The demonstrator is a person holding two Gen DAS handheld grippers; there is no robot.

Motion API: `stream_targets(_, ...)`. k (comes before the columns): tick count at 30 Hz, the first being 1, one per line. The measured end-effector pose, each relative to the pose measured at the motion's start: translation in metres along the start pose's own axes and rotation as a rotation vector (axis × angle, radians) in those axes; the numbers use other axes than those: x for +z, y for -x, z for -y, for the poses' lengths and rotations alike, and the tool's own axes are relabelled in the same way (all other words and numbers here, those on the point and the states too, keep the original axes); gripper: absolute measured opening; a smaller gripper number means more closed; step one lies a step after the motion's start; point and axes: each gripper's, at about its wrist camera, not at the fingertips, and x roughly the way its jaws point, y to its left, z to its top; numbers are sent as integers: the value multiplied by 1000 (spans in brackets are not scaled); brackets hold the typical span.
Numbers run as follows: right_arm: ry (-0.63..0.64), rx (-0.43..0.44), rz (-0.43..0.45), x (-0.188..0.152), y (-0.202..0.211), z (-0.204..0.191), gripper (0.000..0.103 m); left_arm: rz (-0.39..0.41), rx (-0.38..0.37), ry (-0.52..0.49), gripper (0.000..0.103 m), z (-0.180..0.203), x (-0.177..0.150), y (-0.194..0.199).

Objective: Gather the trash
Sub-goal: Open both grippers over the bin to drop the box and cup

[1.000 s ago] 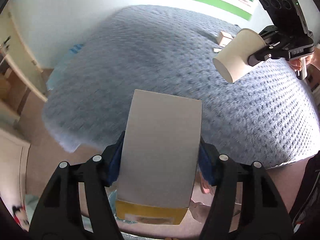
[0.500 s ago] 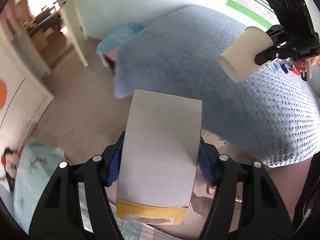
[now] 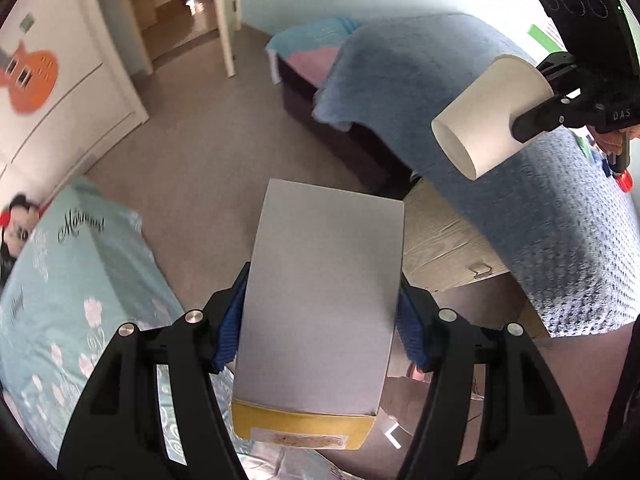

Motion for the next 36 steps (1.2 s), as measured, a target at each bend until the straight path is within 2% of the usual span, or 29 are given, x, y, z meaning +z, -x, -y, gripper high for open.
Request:
stream_targets(9, -40, 16, -130, 10, -94, 4, 4, -49, -56, 123, 61, -52, -35, -52)
stream_targets(17, -85, 40, -191, 8, -158, 18, 4, -88, -70, 172, 61, -84, -62, -93)
stream_targets(22, -111, 46, -220, 3, -194, 36, 4, -104, -72, 199, 62, -99, -71, -120)
stream_targets(29, -192, 36, -260, -12, -247, 75, 8, -146, -121, 261, 60, -109, -82, -179)
stream_targets(30, -202, 41, -264, -14, -253, 79, 9, -155, -124, 267, 60, -109, -83, -187)
stream_targets(33, -225, 27, -250, -17, -259, 89, 46, -184, -108, 272, 66, -102, -85, -209)
stream_targets(36, -244, 24, -241, -16, -256, 94, 49, -211, -113, 289, 69, -97, -88, -219)
